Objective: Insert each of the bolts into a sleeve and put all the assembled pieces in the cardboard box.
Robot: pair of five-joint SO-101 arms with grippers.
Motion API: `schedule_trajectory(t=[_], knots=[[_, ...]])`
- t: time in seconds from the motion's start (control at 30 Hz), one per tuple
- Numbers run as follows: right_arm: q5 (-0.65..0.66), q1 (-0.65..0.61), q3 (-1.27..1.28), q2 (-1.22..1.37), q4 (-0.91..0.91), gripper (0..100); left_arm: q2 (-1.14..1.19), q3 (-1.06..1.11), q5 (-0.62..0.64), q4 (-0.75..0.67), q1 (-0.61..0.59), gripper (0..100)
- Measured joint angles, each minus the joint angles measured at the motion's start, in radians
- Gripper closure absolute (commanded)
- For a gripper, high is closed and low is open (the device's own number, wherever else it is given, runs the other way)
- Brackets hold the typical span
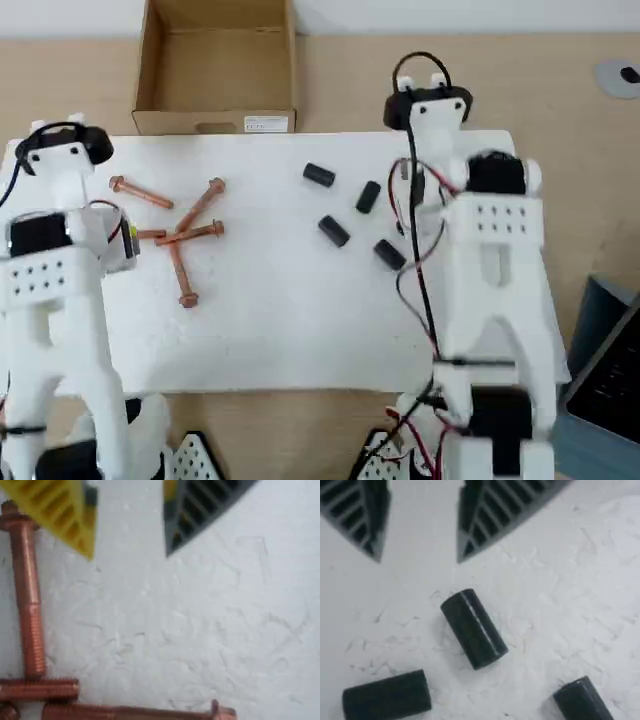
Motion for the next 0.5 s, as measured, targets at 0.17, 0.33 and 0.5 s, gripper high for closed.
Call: schedule_trajectory(t=[0.17, 0.33, 0.5], knots=[[0.0, -0.028, -0.17, 0.186, 0.069, 87.8, 0.158, -0.132, 0.0, 0.049, 0.0, 92], [-0.008, -0.081, -0.345, 0.371, 0.103, 87.8, 0.284, -0.239, 0.0, 0.058, 0.0, 92], [-0.071, -0.124, -0.512, 0.535, 0.106, 87.7, 0.362, -0.304, 0.0, 0.058, 0.0, 92]])
